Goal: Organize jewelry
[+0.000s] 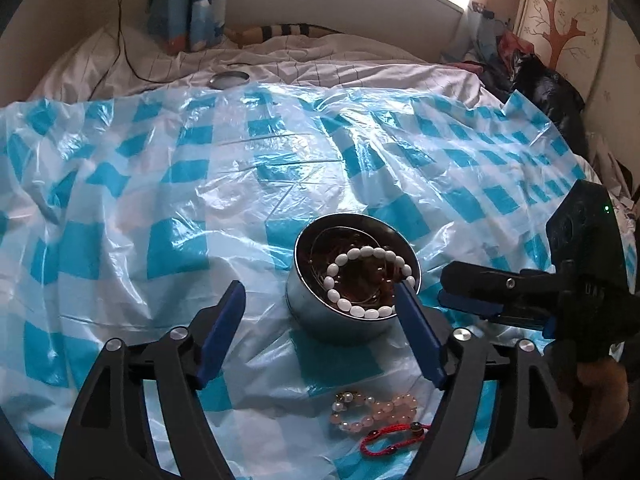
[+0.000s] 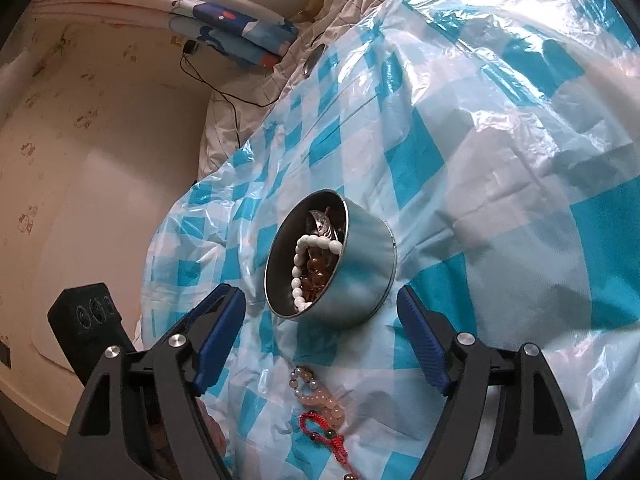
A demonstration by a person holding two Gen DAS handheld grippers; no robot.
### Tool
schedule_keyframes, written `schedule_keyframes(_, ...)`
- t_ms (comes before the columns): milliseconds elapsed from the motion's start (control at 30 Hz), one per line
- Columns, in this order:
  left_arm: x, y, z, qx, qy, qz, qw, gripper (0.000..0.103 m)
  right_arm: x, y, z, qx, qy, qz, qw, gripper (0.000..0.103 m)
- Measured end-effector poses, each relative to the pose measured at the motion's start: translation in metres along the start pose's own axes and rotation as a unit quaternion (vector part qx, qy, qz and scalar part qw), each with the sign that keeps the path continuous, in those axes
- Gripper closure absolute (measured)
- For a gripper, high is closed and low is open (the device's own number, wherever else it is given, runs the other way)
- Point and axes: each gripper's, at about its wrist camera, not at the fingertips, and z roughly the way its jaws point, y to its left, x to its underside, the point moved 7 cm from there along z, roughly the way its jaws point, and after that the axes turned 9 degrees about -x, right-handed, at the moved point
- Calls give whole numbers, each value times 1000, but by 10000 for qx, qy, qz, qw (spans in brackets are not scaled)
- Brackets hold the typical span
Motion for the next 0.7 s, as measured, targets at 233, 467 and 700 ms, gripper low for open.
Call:
schedule_keyframes(233, 2, -5, 1, -433, -93, 400, 9982, 27, 1, -9, 1, 73, 1, 103, 9999, 25)
schedule_keyframes(467, 5, -11, 0, -752, -189, 797, 9938, 22, 4, -7, 5, 136, 33, 36, 9999, 22)
schedule_keyframes(700, 6, -10, 0, -881, -216, 902, 9918, 20, 7, -5, 11, 172, 88, 0, 9998, 19)
